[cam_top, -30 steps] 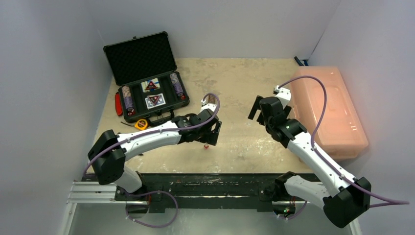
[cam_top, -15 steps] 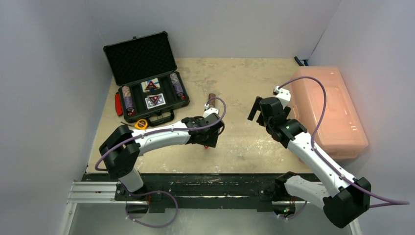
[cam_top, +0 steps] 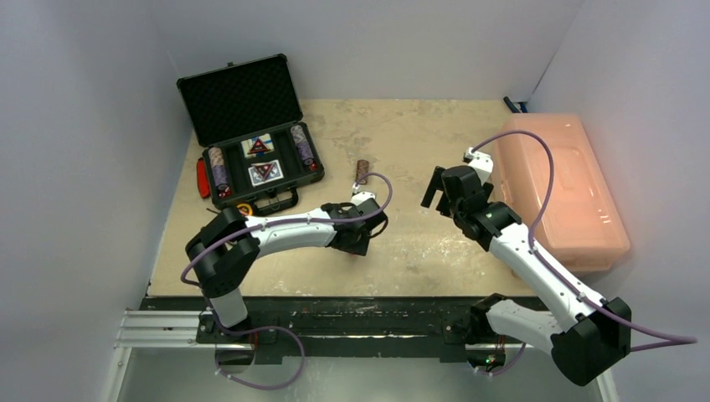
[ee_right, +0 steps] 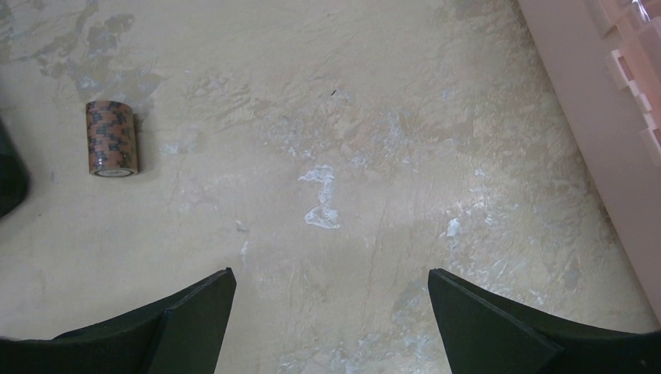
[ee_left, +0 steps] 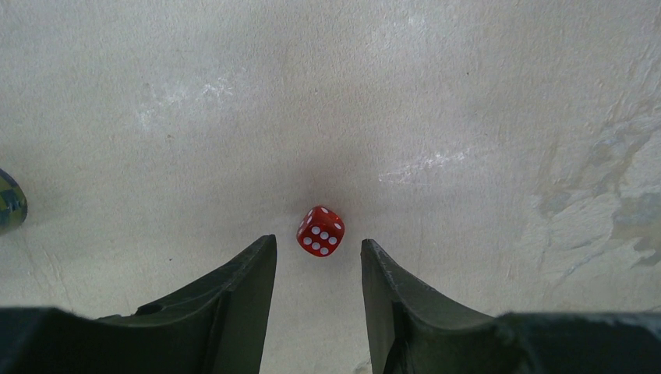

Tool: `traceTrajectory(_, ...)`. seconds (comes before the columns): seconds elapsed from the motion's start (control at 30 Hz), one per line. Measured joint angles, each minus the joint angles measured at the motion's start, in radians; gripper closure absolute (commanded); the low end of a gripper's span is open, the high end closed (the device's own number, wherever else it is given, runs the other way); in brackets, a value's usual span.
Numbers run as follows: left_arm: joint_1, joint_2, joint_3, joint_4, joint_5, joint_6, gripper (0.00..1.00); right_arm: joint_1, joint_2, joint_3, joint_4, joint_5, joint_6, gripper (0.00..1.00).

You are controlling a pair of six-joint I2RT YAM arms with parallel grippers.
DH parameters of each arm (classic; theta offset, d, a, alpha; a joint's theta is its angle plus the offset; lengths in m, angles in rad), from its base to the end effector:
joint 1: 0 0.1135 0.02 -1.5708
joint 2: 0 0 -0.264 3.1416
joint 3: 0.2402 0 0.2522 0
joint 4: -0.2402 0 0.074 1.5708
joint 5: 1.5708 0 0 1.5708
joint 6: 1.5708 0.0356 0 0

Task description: Pack up texas hold em set

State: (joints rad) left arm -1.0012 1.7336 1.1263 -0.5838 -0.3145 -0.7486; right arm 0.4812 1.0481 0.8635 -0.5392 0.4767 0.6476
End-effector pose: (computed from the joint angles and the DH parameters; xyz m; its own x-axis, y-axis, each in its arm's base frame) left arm 0.1916 -0.2788 0.1833 -0.8699 0.1583 -0.4671 0.2005 0.9788 -0.0418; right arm 0.2018 0.0870 0.2863 -0.5324 0.3267 -0.7809 0.2692 0.9400 0.2097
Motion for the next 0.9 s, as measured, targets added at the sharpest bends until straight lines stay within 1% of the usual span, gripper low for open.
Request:
traceTrajectory(0.37,0.0,0.047,0.0,0.017,0.008,0.004,0.59,-0.004,0.013,-0.005,0.0,-0.019,0.0,0.01)
traceTrajectory(0.57,0.0,0.056,-0.001,0.024,0.008,0.007,0.62,-0.004,0.013,-0.006,0.0,-0.027,0.0,0.01)
traceTrajectory(0.8,0.0,0.065,-0.004,0.034,0.008,0.007,0.7,-0.004,0.013,-0.006,0.0,-0.028,0.0,0.01)
traceTrajectory(0.9,0.0,0.068,-0.005,0.034,0.008,0.006,0.79,-0.004,0.013,-0.006,0.0,-0.028,0.0,0.01)
